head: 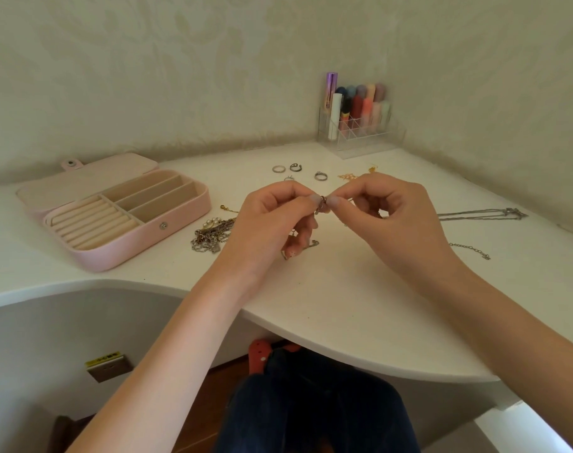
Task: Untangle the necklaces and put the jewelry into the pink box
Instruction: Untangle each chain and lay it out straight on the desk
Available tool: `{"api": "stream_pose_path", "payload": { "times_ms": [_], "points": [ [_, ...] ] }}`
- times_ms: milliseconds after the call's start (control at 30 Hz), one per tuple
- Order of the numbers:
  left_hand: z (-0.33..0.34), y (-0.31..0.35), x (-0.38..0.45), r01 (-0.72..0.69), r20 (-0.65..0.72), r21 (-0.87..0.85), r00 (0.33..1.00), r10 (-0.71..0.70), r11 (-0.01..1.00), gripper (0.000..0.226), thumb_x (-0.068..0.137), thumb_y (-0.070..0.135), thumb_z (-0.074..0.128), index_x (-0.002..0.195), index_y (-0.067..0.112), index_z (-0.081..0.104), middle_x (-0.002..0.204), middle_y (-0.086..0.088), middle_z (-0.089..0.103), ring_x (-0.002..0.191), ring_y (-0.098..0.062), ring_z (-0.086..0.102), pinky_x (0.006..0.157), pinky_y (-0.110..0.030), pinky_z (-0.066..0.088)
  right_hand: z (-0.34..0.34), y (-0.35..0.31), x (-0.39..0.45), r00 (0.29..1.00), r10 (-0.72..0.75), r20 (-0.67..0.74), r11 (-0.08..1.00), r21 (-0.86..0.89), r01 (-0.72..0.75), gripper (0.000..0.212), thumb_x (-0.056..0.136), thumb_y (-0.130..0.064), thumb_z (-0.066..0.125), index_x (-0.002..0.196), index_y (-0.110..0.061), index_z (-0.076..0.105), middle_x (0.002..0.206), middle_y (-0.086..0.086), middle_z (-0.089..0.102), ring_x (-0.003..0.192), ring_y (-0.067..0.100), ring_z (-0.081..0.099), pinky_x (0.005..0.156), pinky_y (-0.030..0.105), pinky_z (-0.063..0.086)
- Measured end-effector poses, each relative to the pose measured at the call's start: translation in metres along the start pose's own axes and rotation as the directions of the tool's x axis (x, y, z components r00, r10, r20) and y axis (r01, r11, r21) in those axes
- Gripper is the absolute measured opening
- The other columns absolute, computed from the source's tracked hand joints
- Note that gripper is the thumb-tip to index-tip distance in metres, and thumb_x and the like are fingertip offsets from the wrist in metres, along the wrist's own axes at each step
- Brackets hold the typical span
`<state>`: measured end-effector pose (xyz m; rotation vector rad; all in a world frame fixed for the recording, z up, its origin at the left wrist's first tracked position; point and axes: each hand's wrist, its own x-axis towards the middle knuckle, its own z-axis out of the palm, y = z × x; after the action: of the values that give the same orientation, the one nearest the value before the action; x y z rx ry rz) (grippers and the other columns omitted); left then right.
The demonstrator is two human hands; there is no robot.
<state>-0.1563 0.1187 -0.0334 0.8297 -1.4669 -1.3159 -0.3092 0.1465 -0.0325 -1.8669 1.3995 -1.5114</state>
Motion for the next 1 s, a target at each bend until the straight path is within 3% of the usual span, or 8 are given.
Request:
{"api": "stream_pose_path", "payload": {
  "times_ms": [200,300,367,533,600,733,867,1000],
  "points": [
    [-0.001,0.0,0.001,0.039,-0.002,-0.052,0.999,-0.039,0.998,0.016,0.089,0.007,0.057,0.074,0.008,0.063,0.055,0.0,0.052,0.048,-0.012,0.044,0.038,-0.02,0.03,0.003,0.001,0.001,0.999,0.028,-0.031,0.999,0.031,-0.027,0.007,0.082,-0.018,0.071,0.075,-0.018,0.07,0.058,-0.004,0.04,0.057,0.006,0.036,0.055,0.012,0.031],
    [0.0,-0.002,0.001,0.067,0.05,-0.009,0.997,-0.067,0.998,0.017,0.089,0.011,0.059,0.073,0.013,0.064,0.057,0.001,0.054,0.05,-0.011,0.047,0.04,-0.019,0.032,0.004,-0.001,0.002,0.998,0.04,-0.045,0.997,0.071,-0.036,0.008,0.083,-0.016,0.071,0.076,-0.016,0.071,0.063,0.02,0.045,0.061,0.015,0.039,0.057,0.02,0.034],
    [0.001,-0.003,0.001,0.085,0.075,0.035,0.993,-0.087,0.996,0.017,0.089,0.014,0.061,0.072,0.015,0.065,0.059,0.002,0.056,0.053,-0.01,0.05,0.041,-0.019,0.034,0.005,-0.002,0.002,0.997,0.048,-0.055,0.996,0.084,-0.043,0.009,0.083,-0.016,0.071,0.075,-0.017,0.071,0.066,0.025,0.046,0.062,0.017,0.04,0.059,0.024,0.036],
    [0.002,-0.007,0.004,0.057,-0.029,0.075,0.998,-0.055,0.996,0.011,0.088,0.013,0.063,0.078,0.012,0.067,0.06,0.003,0.06,0.054,-0.011,0.052,0.041,-0.02,0.036,0.002,-0.003,0.005,0.978,0.184,-0.096,0.962,0.223,-0.159,0.006,0.084,-0.02,0.07,0.079,-0.017,0.071,0.059,0.002,0.037,0.05,0.005,0.032,0.048,0.012,0.031],
    [0.002,-0.012,0.007,-0.017,-0.111,0.203,0.993,0.04,0.979,0.008,0.086,0.012,0.064,0.079,0.013,0.067,0.061,0.005,0.062,0.056,-0.008,0.055,0.046,-0.017,0.041,-0.001,-0.003,0.005,0.967,0.23,-0.109,0.948,0.248,-0.197,0.006,0.084,-0.022,0.07,0.082,-0.017,0.072,0.062,-0.001,0.042,0.05,0.004,0.033,0.049,0.013,0.032],
    [0.006,-0.018,0.008,-0.189,-0.074,0.508,0.962,0.261,0.84,0.009,0.081,0.013,0.067,0.078,0.021,0.068,0.071,0.014,0.064,0.071,0.002,0.056,0.064,-0.009,0.038,-0.004,-0.003,0.005,0.962,0.253,-0.106,0.937,0.272,-0.217,0.008,0.084,-0.024,0.069,0.084,-0.017,0.072,0.061,-0.006,0.051,0.051,0.005,0.038,0.05,0.02,0.035],
    [0.009,-0.02,0.004,-0.299,0.044,0.675,0.929,0.368,0.675,0.016,0.08,0.016,0.068,0.094,0.022,0.07,0.1,0.01,0.065,0.104,-0.005,0.051,0.092,-0.02,0.035,-0.007,-0.006,0.006,0.968,0.243,-0.063,0.924,0.32,-0.211,0.008,0.088,-0.02,0.065,0.087,-0.013,0.069,0.055,-0.014,0.055,0.052,0.005,0.044,0.052,0.017,0.039],
    [0.015,-0.019,0.005,-0.391,0.208,0.713,0.91,0.358,0.582,0.022,0.08,0.023,0.066,0.102,0.02,0.071,0.106,0.007,0.066,0.109,-0.004,0.048,0.093,-0.013,0.031,-0.014,-0.007,0.009,0.97,0.234,-0.064,0.886,0.424,-0.186,0.009,0.09,-0.02,0.062,0.084,-0.019,0.068,0.06,-0.009,0.056,0.053,0.006,0.045,0.054,0.02,0.04]
  ]
}}
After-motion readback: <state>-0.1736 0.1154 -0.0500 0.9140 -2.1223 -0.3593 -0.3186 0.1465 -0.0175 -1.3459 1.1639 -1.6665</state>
